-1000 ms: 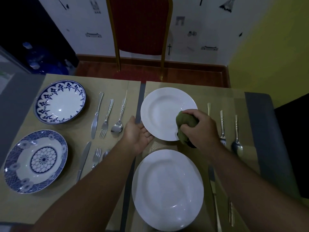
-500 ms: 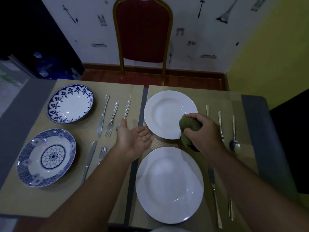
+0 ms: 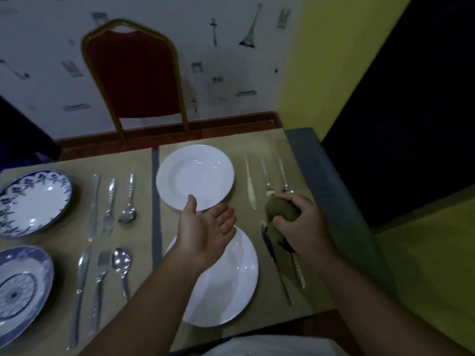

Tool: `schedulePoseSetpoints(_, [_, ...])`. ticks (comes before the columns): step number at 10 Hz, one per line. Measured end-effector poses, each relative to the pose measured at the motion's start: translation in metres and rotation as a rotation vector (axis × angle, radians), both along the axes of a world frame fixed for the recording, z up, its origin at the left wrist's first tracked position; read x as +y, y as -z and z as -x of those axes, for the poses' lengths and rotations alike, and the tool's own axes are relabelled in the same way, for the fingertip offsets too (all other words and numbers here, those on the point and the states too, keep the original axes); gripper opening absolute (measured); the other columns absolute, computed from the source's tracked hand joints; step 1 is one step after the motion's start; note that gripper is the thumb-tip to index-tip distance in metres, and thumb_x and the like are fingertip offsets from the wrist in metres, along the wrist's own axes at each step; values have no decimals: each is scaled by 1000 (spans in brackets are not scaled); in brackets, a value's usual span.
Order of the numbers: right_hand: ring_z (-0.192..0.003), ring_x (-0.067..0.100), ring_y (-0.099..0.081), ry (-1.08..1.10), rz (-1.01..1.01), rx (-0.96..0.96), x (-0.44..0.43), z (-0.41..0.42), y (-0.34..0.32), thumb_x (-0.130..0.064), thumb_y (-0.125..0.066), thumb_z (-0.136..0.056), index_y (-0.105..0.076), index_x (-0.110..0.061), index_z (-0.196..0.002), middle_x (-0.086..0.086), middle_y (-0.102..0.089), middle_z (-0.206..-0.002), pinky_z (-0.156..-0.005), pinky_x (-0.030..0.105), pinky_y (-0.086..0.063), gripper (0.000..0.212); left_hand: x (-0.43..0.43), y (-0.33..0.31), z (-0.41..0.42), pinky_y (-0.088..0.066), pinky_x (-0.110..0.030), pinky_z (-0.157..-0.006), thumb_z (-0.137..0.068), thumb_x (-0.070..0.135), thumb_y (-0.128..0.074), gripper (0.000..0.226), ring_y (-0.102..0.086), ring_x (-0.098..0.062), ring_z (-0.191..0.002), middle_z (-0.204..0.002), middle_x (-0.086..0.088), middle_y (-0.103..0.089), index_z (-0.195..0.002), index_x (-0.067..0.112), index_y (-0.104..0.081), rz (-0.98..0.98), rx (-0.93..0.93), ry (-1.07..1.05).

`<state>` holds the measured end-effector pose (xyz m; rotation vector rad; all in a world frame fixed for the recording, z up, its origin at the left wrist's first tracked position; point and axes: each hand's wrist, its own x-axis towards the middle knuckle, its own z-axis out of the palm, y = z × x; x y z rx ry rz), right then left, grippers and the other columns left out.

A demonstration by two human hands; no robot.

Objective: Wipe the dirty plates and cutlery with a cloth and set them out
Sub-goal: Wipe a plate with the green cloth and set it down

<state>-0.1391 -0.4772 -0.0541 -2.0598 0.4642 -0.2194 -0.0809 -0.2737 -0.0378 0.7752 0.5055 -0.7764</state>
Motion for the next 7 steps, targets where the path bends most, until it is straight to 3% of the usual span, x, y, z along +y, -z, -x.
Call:
schedulePoseSetpoints(2, [-96,0,-61,195,14,65,-78,67,14,-16,-70,-68,-66,-39,-102,-18,-65,-104,-77,19,-50,42,-95,-7,28,-14,-44,-124,-96,73,-21,91,-23,-26,-153,-165,-12,-27,-158,6,-24,-97,-100,347])
schedulePoseSetpoints(3, [-96,5,-60,289,90,89,-112,92,24,-13,-71,-67,-68,-34,-103,-14,-65,-104,-85,28,-52,42,-134,0,36,-14,-40,-124,-99,69,-18,86,-25,-22,-152,-164,-8,-31,-158,7,-27,-188,-172,487])
schedulePoseSetpoints(4, [-106,17,-56,286,238,153,-137,106,39,-13,-72,-71,-67,-26,-112,-7,-63,-110,-93,36,-49,43,-163,10,45,-30,-32,-111,-102,63,-22,73,-46,-15,-133,-140,-1,-56,-142,10,-51,-386,-295,605])
schedulePoseSetpoints(5, [-135,24,-39,81,333,426,-144,108,54,-32,-68,-85,-55,-19,-135,3,-52,-141,-112,35,-31,54,-176,21,58,-30,-21,-108,-106,53,-32,57,-47,-3,-126,-138,8,-51,-149,16,-43,-533,-436,641])
schedulePoseSetpoints(6, [-146,15,-20,33,360,471,-142,100,58,-42,-53,-94,-45,-23,-144,-2,-35,-155,-120,38,-13,54,-180,21,61,-36,0,-84,-108,50,-22,44,-57,19,-89,-122,6,-51,-127,29,-55,-570,-447,735])
schedulePoseSetpoints(7, [-147,11,-17,51,373,371,-130,71,38,-38,-48,-96,-43,-24,-145,-5,-32,-156,-121,38,-6,51,-172,6,53,-27,-20,-110,-106,56,-21,58,-45,-3,-134,-155,-4,-45,-150,24,-42,-602,-442,713])
